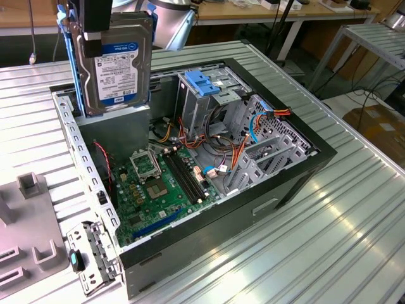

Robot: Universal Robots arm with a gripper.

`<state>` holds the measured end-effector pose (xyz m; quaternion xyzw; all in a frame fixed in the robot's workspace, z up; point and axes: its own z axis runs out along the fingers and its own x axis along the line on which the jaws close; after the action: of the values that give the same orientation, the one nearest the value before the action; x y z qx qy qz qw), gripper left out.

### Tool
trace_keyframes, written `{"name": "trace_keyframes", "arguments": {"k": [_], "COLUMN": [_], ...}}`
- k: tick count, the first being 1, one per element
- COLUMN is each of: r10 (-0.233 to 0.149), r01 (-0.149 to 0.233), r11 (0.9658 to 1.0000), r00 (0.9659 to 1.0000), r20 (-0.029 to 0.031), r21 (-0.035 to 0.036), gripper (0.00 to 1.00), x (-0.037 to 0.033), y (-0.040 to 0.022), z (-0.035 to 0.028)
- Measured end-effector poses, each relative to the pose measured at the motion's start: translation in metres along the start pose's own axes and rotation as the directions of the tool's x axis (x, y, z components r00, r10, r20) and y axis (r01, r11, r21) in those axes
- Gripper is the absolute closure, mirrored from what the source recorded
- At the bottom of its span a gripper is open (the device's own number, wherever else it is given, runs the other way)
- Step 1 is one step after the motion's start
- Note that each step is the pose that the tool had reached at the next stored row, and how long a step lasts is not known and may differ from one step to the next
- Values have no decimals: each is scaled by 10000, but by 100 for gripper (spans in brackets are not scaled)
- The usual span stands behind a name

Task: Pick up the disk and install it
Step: 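Pick up the disk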

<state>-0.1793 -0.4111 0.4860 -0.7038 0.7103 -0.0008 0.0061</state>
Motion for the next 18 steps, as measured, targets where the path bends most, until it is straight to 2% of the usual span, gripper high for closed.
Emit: {"name": "trace_keyframes", "arguments": {"k": [6, 14, 18], "r10": [1, 2, 1], "r01": [-1, -2, -1], "r11": [10000, 10000, 10000], "r00": [10000, 10000, 10000], "r20": [0, -1, -2], "r21": [1, 0, -1], "gripper": [63, 63, 63], "x": [-1, -2, -2], "y": [-100, -263, -312], "z": [3, 8, 9]}}
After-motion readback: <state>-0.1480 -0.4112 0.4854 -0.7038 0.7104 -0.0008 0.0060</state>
